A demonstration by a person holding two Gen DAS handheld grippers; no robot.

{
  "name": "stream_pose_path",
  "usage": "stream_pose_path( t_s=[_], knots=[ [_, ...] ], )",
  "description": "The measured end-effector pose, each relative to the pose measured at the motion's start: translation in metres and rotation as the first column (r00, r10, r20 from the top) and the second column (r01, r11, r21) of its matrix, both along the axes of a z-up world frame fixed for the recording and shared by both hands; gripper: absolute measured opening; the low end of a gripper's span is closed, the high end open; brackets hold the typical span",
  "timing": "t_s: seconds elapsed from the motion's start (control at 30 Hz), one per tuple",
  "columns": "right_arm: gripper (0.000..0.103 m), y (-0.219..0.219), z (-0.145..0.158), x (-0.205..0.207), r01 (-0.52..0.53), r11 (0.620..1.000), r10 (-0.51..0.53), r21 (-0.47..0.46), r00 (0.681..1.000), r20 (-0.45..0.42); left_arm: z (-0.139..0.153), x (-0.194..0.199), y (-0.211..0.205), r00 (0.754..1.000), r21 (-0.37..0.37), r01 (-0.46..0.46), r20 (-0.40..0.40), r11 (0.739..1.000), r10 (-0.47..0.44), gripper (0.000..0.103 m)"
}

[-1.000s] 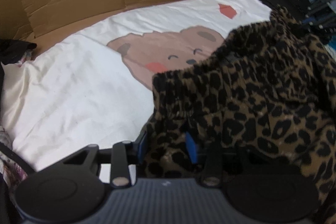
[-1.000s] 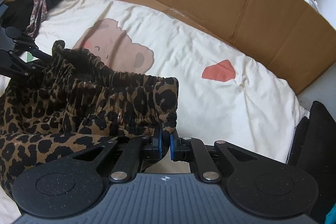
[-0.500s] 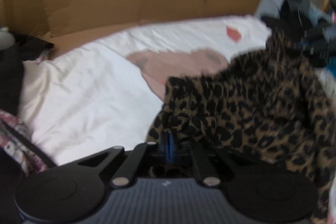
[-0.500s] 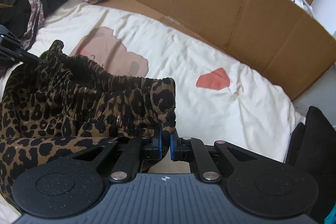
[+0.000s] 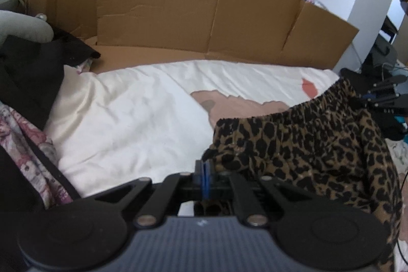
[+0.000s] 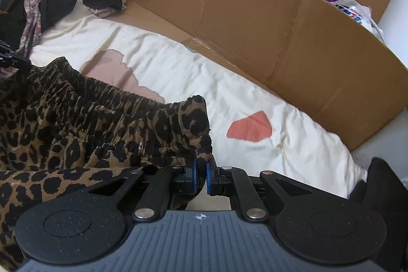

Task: Fold clothes
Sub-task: 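Stretch the trousers waistband flat across the duvet with both tools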

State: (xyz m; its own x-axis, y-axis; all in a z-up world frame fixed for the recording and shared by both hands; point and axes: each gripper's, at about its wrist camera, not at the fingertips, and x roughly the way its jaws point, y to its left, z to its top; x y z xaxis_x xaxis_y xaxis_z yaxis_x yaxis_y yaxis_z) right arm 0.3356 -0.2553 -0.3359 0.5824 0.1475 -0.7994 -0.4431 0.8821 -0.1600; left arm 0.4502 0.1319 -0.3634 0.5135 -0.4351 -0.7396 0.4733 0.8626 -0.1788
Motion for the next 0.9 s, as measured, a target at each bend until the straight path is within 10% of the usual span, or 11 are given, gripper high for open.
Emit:
stream_pose_path(
  t_s=[0.13, 0.27, 0.43, 0.5, 0.57, 0.9],
  knots=[
    [0.006, 0.002, -0.018, 0.022, -0.006, 1.0, 0.006, -0.002, 1.0, -0.03, -0.009, 0.011, -0.005, 0.999, 0.002, 0.002, -0.052, 1.0, -0.002, 0.009],
    [0.006, 0.001, -0.034, 0.033, -0.012, 1.0, 0.014, 0.021, 0.998, -0.069, -0.02, 0.016, -0.01, 0.997, 0.022, 0.009, -0.071, 1.0, -0.007, 0.055],
    [0.006, 0.0, -0.045, 0.034, -0.029, 0.999, 0.031, 0.027, 0.996, -0.082, -0.037, 0.02, -0.011, 0.985, -0.022, 0.023, -0.173, 1.0, -0.026, 0.049],
    [0.006, 0.001, -0.045, 0.034, -0.039, 0.999, 0.04, 0.018, 0.997, -0.072, -0.042, 0.018, -0.016, 0.981, -0.012, 0.048, -0.187, 0.999, -0.05, 0.016],
    [0.006, 0.002, -0.042, 0.035, -0.041, 0.999, 0.042, 0.012, 0.997, -0.062, -0.04, 0.017, -0.018, 0.984, -0.007, 0.045, -0.172, 0.999, -0.046, 0.006],
    [0.005, 0.013, -0.014, 0.049, -0.049, 0.999, 0.05, -0.011, 0.997, 0.057, 0.01, 0.025, 0.009, 0.998, -0.046, -0.065, -0.021, 0.997, 0.064, 0.003]
  ],
)
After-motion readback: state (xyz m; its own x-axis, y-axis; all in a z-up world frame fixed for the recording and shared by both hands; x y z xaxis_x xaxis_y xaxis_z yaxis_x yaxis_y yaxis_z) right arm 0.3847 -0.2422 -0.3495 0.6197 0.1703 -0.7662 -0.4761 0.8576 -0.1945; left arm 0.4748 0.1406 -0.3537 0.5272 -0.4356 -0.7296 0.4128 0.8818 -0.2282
